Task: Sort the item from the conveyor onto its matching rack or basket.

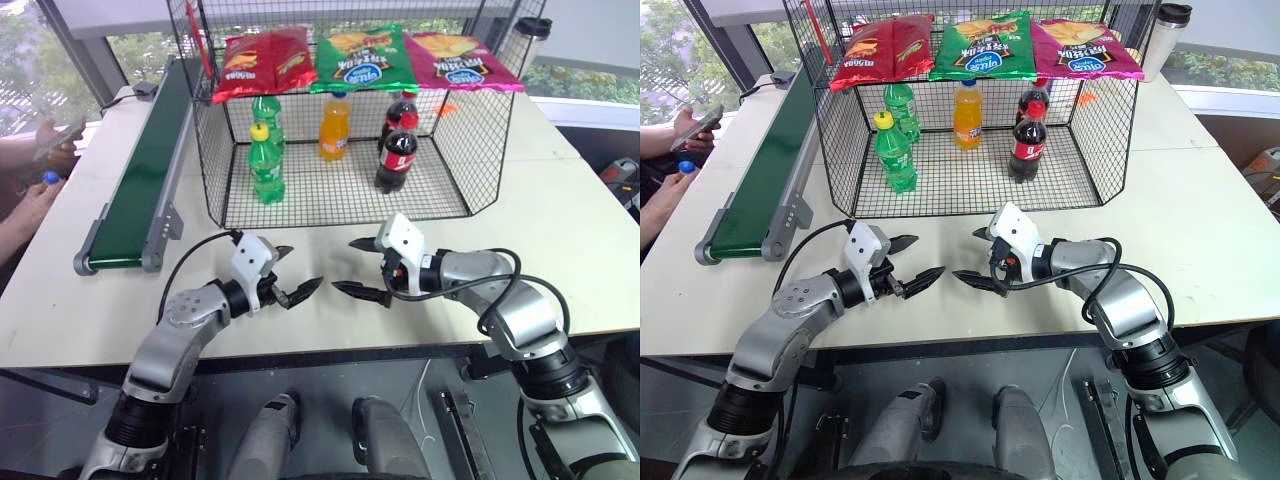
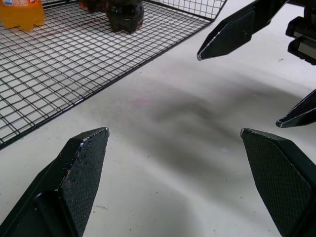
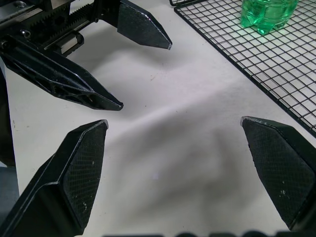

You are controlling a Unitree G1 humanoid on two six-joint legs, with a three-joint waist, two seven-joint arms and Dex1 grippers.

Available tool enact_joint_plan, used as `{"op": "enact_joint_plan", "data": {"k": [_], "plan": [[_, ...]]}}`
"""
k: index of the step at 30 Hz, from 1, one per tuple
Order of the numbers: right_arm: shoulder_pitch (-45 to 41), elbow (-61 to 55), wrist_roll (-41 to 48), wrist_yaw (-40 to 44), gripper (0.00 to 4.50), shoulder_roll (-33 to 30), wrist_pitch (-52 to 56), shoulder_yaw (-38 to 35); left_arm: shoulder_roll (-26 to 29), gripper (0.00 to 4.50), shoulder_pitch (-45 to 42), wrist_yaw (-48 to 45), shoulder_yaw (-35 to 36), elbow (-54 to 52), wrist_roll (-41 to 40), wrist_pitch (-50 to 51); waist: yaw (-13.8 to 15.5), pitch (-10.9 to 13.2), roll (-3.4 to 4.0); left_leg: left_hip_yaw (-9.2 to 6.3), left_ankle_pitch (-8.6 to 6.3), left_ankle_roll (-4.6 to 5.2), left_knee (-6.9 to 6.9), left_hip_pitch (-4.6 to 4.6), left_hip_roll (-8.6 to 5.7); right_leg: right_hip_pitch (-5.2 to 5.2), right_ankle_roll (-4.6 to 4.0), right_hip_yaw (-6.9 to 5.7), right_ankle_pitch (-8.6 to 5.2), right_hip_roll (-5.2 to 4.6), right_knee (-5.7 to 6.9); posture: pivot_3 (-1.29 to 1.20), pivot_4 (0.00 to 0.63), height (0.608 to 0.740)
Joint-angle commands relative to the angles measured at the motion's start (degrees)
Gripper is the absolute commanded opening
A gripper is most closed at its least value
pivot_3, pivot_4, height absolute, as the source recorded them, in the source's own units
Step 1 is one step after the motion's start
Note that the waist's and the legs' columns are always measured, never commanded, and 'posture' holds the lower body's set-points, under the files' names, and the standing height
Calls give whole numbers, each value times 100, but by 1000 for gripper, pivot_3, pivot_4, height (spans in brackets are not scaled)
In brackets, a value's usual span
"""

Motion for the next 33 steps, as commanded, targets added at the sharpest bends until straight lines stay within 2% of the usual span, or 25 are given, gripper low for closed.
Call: {"op": "enact_joint_plan", "data": {"k": [1, 33], "plan": [[-38, -243, 86, 9, 4478, -11, -98, -143, -7, 4500, -54, -40, 47, -76, -33, -152, 0, 0, 0, 0, 0, 0, 0, 0, 0, 0, 0, 0, 0, 0, 0, 0, 150, 739], [-45, -250, 202, 60, 4478, 15, -218, -136, -9, 4500, -88, 4, 9, -49, 11, -102, 0, 0, 0, 0, 0, 0, 0, 0, 0, 0, 1, 0, 0, 0, 0, 0, 150, 739]]}}
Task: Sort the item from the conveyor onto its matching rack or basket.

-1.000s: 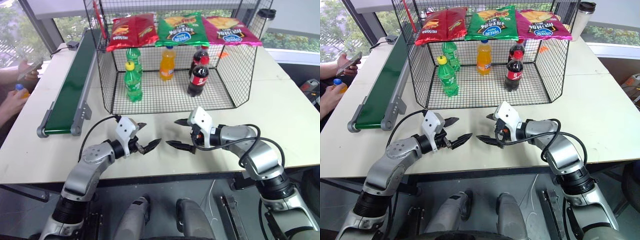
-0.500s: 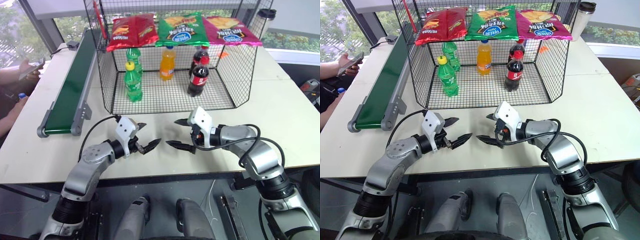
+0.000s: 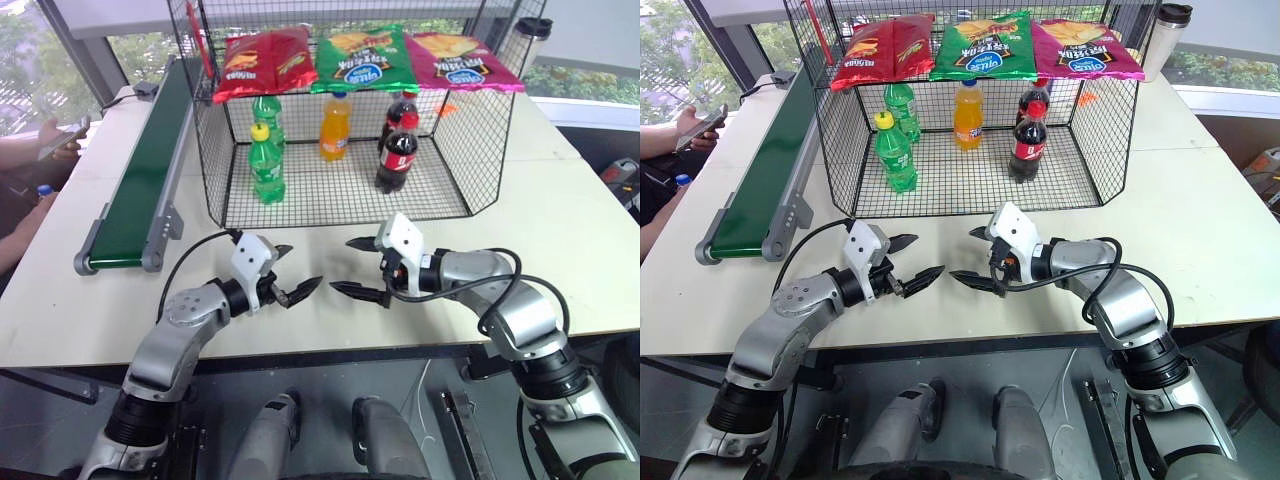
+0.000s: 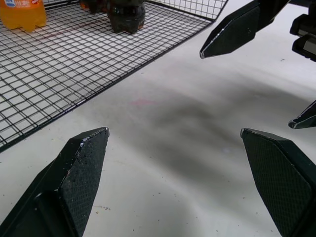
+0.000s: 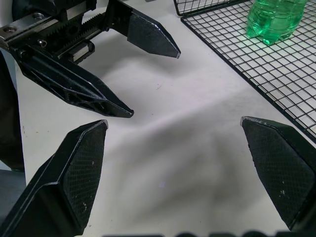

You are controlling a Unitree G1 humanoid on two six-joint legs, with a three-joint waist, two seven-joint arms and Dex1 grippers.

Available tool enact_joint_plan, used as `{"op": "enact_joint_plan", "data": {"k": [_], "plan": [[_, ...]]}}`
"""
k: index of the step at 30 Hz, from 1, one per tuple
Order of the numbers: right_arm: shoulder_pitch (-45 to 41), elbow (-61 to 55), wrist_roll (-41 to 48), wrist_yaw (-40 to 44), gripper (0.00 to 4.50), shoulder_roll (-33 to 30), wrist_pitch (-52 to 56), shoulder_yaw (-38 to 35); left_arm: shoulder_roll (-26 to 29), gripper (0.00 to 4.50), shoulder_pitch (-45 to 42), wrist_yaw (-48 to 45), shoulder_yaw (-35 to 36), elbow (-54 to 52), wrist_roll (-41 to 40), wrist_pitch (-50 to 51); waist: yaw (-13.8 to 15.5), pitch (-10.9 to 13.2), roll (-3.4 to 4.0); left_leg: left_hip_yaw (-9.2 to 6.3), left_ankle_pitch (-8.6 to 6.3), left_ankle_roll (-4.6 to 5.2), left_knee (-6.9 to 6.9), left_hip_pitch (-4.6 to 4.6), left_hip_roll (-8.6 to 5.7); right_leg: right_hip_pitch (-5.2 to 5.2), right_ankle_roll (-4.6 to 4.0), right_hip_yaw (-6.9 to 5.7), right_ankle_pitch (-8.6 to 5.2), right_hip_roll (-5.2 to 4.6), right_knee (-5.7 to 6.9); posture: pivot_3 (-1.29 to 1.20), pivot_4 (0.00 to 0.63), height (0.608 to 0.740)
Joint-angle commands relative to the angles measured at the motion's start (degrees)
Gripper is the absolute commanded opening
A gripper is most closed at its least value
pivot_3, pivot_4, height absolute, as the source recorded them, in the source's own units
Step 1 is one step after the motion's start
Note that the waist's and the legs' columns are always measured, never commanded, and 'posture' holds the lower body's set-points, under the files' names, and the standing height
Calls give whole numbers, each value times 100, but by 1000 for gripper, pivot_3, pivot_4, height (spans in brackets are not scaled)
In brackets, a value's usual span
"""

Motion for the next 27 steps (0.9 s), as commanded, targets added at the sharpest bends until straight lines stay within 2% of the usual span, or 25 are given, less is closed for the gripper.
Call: {"op": "enact_joint_plan", "data": {"k": [1, 9, 27], "plan": [[-46, -250, 83, 5, 4478, 5, -86, -136, -4, 4500, -58, -3, 6, -82, 10, -105, 0, 0, 0, 0, 0, 0, 0, 0, 0, 0, 0, 0, 0, 0, 0, 0, 150, 739], [-199, -216, 342, -301, 4478, 337, 89, -417, 35, 4500, -58, -3, -26, -87, 145, -211, -2, 0, 0, -1, 0, 0, 0, 0, 0, 0, -2, 0, 1, 0, 0, 0, 150, 739], [-191, -301, 425, -171, 4478, 257, 120, -364, 12, 4500, -160, 19, 9, -22, 189, -152, 0, 0, 0, -1, 0, 0, 0, 0, -1, 0, -2, -1, 1, 0, 0, 0, 150, 739]]}}
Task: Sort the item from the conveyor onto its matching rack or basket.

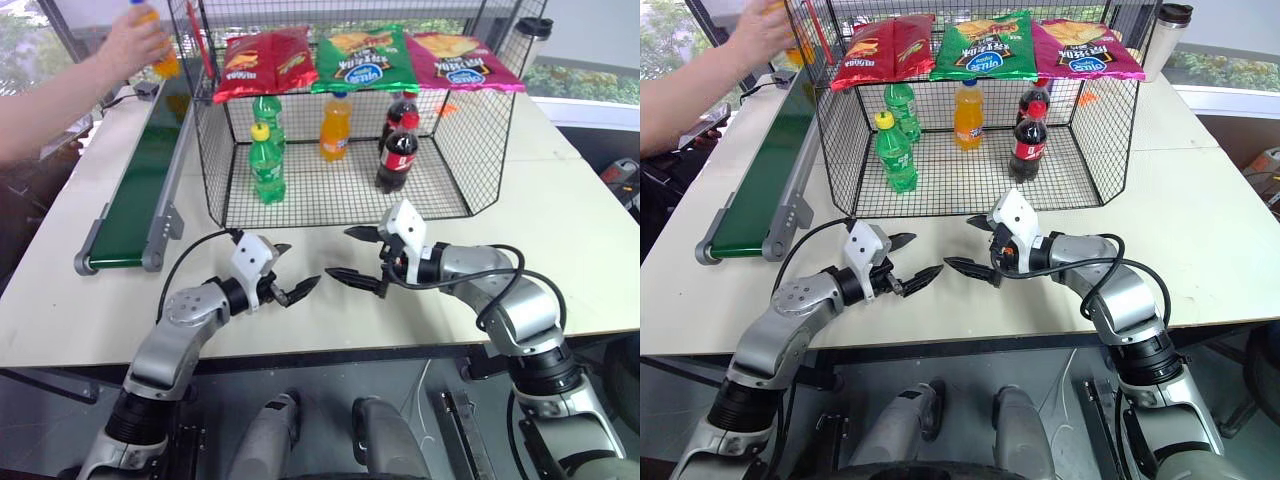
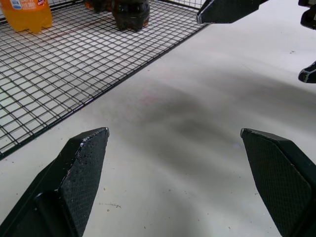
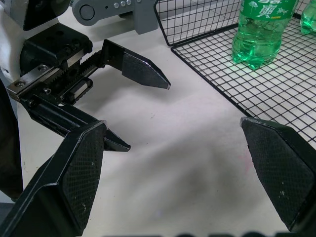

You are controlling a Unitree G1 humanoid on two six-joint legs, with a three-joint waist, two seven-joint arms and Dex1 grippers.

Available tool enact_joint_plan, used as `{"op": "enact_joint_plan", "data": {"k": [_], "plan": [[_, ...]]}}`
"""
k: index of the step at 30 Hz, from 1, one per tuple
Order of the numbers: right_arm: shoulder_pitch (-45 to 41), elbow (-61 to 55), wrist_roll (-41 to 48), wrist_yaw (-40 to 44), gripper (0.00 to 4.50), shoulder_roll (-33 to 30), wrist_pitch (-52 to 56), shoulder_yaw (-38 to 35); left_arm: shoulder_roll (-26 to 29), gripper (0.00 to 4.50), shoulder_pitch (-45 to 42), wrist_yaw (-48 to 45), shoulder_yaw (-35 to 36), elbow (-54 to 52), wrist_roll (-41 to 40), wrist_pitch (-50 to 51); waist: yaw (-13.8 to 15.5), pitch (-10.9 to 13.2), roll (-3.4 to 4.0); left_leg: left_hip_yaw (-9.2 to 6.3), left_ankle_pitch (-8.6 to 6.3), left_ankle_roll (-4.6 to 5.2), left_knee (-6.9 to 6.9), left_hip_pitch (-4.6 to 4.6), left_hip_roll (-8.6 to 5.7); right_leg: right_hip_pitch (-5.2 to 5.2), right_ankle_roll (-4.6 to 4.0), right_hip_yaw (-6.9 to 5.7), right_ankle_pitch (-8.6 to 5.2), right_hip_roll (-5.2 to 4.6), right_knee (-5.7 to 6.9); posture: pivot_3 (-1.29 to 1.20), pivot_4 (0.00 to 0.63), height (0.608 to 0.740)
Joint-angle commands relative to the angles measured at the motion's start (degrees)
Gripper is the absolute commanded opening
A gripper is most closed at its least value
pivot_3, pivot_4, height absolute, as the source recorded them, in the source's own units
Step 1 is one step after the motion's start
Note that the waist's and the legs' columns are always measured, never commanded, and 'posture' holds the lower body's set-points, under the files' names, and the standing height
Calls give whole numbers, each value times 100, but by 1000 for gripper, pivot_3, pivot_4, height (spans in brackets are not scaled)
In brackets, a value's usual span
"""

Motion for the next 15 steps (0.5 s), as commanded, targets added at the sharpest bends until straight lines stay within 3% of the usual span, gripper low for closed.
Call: {"op": "enact_joint_plan", "data": {"k": [1, 5, 15], "plan": [[-94, -306, 119, 41, 4478, -25, -16, -83, -7, 4500, -124, 26, 108, -98, -89, 46, -1, 0, 0, 0, 0, 0, 0, 0, 0, 0, 0, 0, 0, 0, 0, 0, 150, 739], [-138, -355, 239, 103, 4478, 6, 40, -98, 180, 4500, -141, 6, 335, -280, -144, 94, -3, 0, 0, 0, 0, 0, 0, 0, 0, 0, 1, 0, -1, 0, 0, 0, 150, 739], [-296, -421, 467, 464, 4478, -81, 71, -76, 1042, 4500, 186, 201, 1812, -1518, -922, 1077, -12, 0, 0, -1, -1, 0, -3, -1, 2, -3, 2, 0, -2, 1, -1, 0, 150, 739]]}}
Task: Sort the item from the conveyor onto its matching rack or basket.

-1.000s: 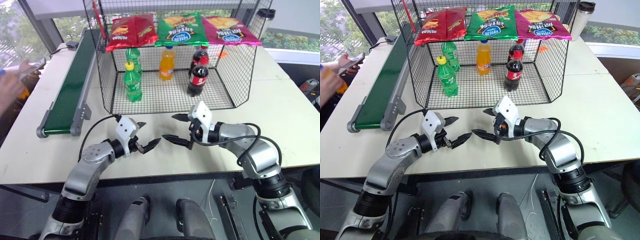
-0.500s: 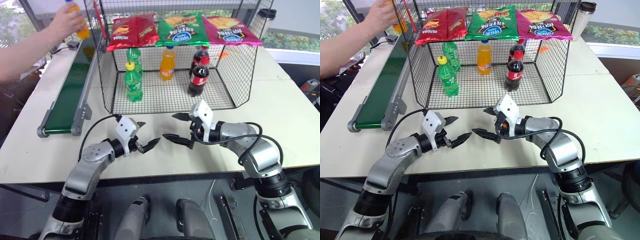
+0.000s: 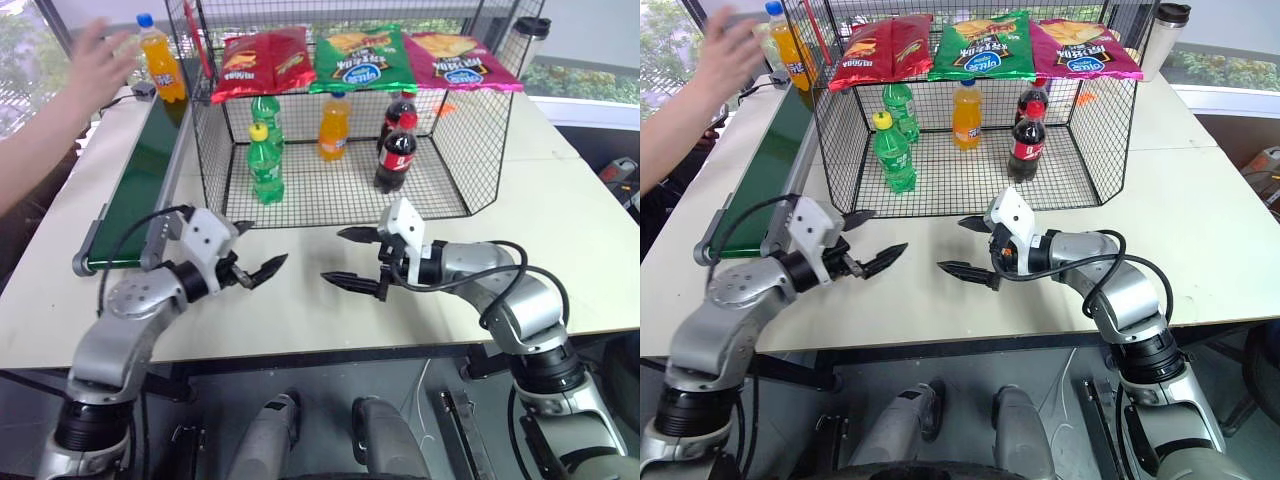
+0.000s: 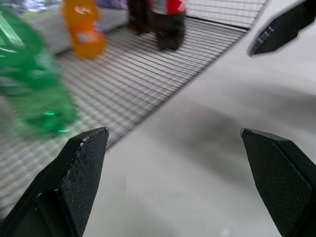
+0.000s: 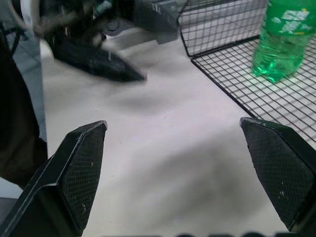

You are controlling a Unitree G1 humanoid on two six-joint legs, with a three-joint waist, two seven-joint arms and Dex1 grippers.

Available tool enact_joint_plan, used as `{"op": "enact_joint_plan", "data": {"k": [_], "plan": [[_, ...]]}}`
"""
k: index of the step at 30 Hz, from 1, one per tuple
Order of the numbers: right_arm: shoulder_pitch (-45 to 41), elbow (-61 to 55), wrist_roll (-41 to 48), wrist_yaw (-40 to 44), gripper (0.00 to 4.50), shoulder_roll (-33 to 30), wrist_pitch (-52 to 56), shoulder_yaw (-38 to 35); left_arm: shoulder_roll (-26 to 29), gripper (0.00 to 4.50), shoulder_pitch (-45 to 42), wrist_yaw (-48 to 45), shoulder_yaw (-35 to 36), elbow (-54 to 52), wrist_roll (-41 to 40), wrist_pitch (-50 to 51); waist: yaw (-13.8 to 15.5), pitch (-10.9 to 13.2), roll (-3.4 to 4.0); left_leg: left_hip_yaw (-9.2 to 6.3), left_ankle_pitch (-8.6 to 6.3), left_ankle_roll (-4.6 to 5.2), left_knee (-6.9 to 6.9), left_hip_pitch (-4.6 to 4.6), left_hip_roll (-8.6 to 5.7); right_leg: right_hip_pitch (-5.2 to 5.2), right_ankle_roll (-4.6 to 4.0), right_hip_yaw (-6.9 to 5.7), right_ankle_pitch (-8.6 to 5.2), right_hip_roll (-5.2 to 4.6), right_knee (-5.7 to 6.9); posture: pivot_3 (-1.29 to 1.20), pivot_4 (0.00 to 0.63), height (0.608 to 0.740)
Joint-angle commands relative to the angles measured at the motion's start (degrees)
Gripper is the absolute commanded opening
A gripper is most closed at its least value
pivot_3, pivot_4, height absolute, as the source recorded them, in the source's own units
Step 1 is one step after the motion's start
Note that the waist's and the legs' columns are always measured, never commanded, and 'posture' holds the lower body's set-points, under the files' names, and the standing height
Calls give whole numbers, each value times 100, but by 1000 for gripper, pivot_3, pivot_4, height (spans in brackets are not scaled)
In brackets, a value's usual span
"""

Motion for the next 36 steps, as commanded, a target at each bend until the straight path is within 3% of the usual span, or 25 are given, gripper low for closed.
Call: {"op": "enact_joint_plan", "data": {"k": [1, 5, 16, 25, 36], "plan": [[-206, -231, 184, 152, 4478, -31, -53, -81, 151, 4500, 43, 255, 671, -562, -373, 386, 5, 0, 0, 0, 0, 0, 0, 0, 0, 0, 0, 0, 0, 0, 0, 0, 150, 739], [-305, -131, 208, 281, 4478, -2, -121, -55, 155, 4500, 107, 614, 1334, -964, -868, 920, 5, 0, 0, -1, 0, 0, 0, 0, 0, 0, 1, 0, -1, 0, 0, 0, 150, 739], [-527, 91, 440, 319, 4478, 354, -59, -111, 20, 4500, 345, 1485, 2153, -1210, -1294, 1352, 5, 0, -1, 0, 0, 0, 0, 0, 0, 0, -3, 0, 2, 1, 0, 0, 150, 739], [-673, 240, 458, 184, 4478, 502, -61, -109, -101, 4500, 727, 1986, 2299, -676, -711, 716, 9, -1, -1, 2, 0, -1, 0, 1, 0, 0, -19, 1, 11, 0, 0, 0, 150, 739], [-592, -1, 510, 12, 4478, 425, 51, -139, -156, 4500, 469, 2471, 2224, 693, 215, -368, 11, -1, -1, 1, -1, -1, -1, -2, 0, -3, -19, 1, 11, -1, -3, 0, 150, 739]]}}
